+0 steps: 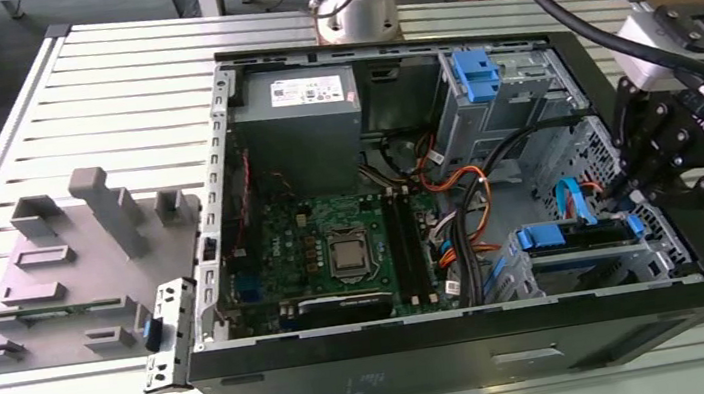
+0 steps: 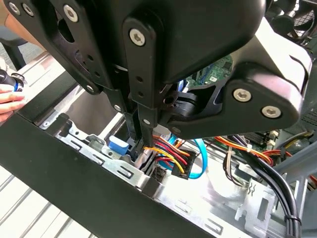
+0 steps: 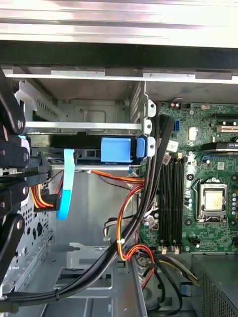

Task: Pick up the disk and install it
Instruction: 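Insert the second disk wire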

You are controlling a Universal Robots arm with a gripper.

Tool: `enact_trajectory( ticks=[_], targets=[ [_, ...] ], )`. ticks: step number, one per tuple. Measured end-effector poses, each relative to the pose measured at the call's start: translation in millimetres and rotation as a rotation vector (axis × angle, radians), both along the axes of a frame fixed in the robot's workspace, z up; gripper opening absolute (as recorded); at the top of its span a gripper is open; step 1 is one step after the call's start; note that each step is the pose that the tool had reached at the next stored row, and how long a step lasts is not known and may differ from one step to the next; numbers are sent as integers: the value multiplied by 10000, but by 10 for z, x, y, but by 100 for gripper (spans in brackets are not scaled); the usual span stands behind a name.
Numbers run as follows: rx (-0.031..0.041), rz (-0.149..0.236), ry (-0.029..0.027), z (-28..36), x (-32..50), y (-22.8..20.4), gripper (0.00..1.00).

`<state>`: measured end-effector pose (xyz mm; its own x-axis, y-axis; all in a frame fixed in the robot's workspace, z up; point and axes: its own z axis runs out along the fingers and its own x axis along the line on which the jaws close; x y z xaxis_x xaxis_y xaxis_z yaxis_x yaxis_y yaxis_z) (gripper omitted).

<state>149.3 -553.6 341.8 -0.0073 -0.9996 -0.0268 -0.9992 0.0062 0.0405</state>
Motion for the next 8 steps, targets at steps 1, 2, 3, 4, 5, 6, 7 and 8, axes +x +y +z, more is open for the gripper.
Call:
enact_trajectory(
  ticks=[1,2,3,4,5,6,7,8],
  targets=[
    [0,0,0,0,-1,-11,16],
    [0,1,0,0,-2,-23,16],
    [1,0,0,0,-4,-34,16],
    [0,0,0,0,-4,-46,16],
    [0,1,0,0,-5,-57,16],
    [-1,1,0,0,-5,-67,16],
    [1,0,0,0,-6,-77,16],
    [2,1,0,0,-7,-86,16]
  ],
)
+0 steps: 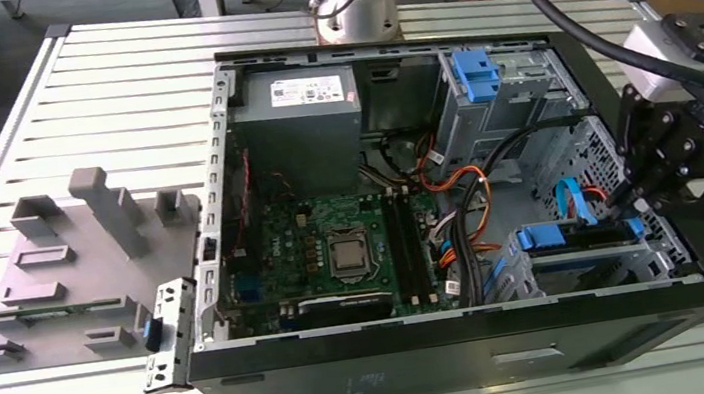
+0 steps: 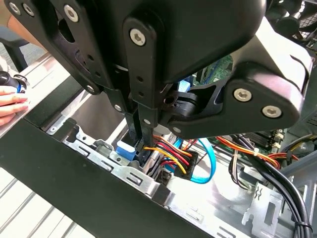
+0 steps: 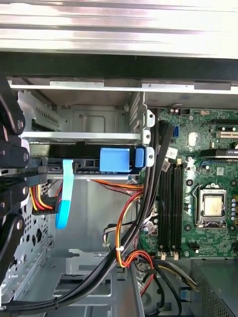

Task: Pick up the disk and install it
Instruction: 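Insert the second disk wire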

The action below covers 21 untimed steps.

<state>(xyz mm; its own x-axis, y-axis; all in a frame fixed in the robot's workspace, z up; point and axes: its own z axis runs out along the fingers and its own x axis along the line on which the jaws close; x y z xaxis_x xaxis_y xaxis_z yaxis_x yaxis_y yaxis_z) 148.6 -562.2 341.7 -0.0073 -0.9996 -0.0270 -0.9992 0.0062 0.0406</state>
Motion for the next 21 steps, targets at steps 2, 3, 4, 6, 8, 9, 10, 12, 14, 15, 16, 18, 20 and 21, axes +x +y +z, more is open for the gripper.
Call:
enact_trajectory(
  ticks=[2,3,4,6,8,9,10,12,14,15,16,18,20,21],
  targets=[
    [0,0,0,0,-2,-16,16],
    [-1,-1,0,0,-2,-22,16],
    [-1,0,0,0,-3,-25,16],
    [-7,-1,-1,1,-5,-26,16],
    [-2,0,0,0,-5,-26,16],
    [-2,0,0,1,-5,-26,16],
    [-1,0,0,0,-6,-26,16],
    [-1,-1,0,0,-6,-26,16],
    [-14,-1,-1,-9,-7,-26,16],
    [-26,-1,-1,-12,-9,-26,16],
    [-30,-1,-2,-12,-9,-26,16],
    [-32,0,-2,-12,-9,-26,16],
    [-32,-1,-2,-13,-9,-26,16],
    [-33,-1,-2,-13,-9,-26,16]
  ],
)
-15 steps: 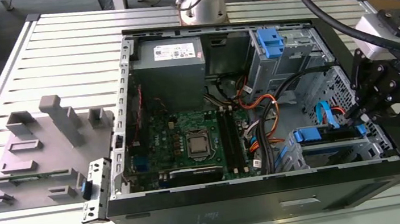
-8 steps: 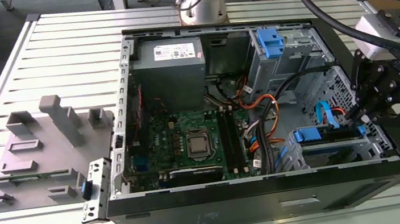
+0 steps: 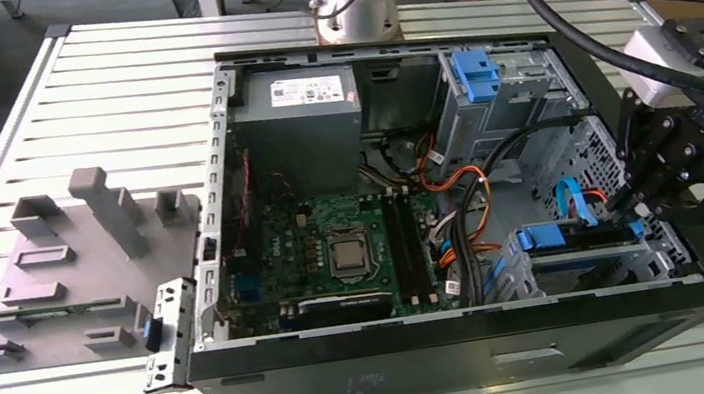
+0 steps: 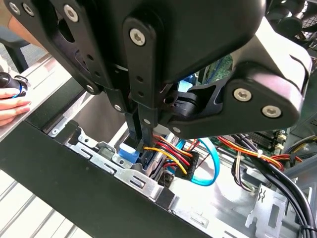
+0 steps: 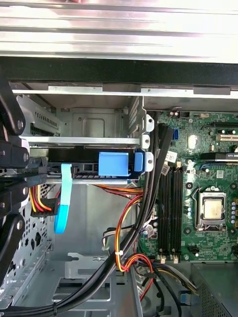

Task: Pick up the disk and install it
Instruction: 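Insert the second disk wire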

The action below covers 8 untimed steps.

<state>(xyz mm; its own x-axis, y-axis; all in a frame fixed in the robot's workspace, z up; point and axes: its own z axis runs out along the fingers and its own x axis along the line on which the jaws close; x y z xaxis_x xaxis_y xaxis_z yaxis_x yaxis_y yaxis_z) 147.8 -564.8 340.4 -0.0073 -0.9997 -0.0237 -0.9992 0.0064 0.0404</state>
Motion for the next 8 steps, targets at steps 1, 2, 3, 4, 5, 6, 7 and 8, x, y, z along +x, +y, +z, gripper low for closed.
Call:
enact_trajectory(
  ticks=[1,2,3,4,5,6,7,8],
  targets=[
    [1,0,0,-1,0,0,16],
    [0,0,0,-1,0,0,18],
    [-1,0,0,-1,0,0,18],
    [-2,0,0,-1,0,0,24],
    [-4,0,0,-2,0,0,24],
    [-5,1,0,-8,0,1,24],
    [-10,1,0,-16,-1,0,24],
    [-22,0,0,-25,-2,0,24]
  ],
)
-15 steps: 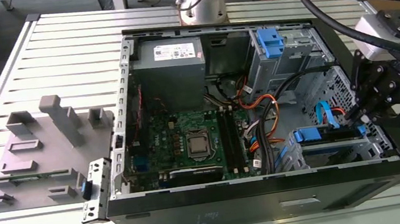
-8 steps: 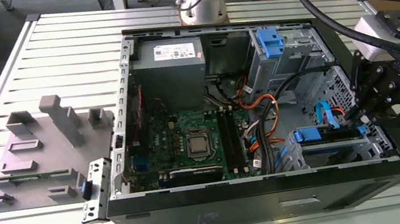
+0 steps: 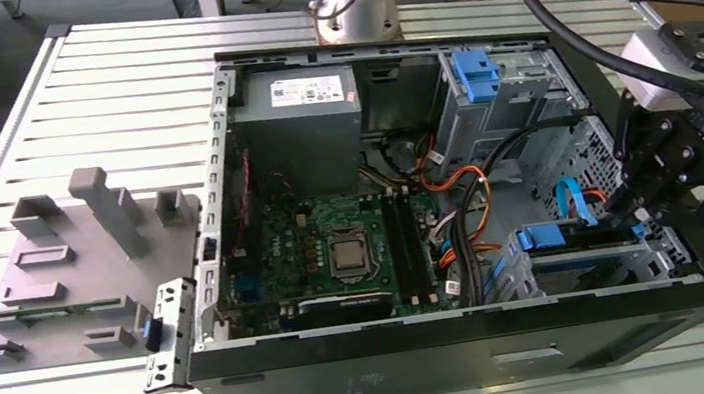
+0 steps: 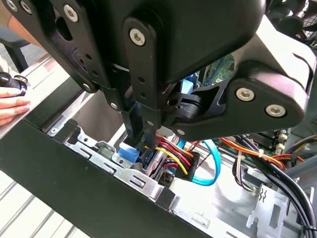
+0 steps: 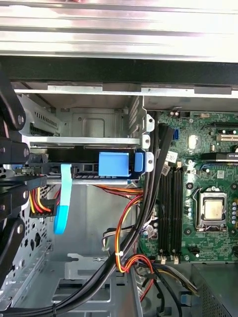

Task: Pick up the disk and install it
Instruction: 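Insert the second disk wire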

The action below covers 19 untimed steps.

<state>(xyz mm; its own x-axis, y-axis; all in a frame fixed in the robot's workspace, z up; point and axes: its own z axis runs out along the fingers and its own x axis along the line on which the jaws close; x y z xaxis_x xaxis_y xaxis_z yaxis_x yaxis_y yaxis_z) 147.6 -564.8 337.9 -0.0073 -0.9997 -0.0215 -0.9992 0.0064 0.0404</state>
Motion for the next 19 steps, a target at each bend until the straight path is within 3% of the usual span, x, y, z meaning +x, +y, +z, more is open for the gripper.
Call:
enact_trajectory(
  ticks=[11,19],
  targets=[
    [-53,8,0,-33,12,37,24],
    [-61,8,0,-33,25,40,24]
  ],
)
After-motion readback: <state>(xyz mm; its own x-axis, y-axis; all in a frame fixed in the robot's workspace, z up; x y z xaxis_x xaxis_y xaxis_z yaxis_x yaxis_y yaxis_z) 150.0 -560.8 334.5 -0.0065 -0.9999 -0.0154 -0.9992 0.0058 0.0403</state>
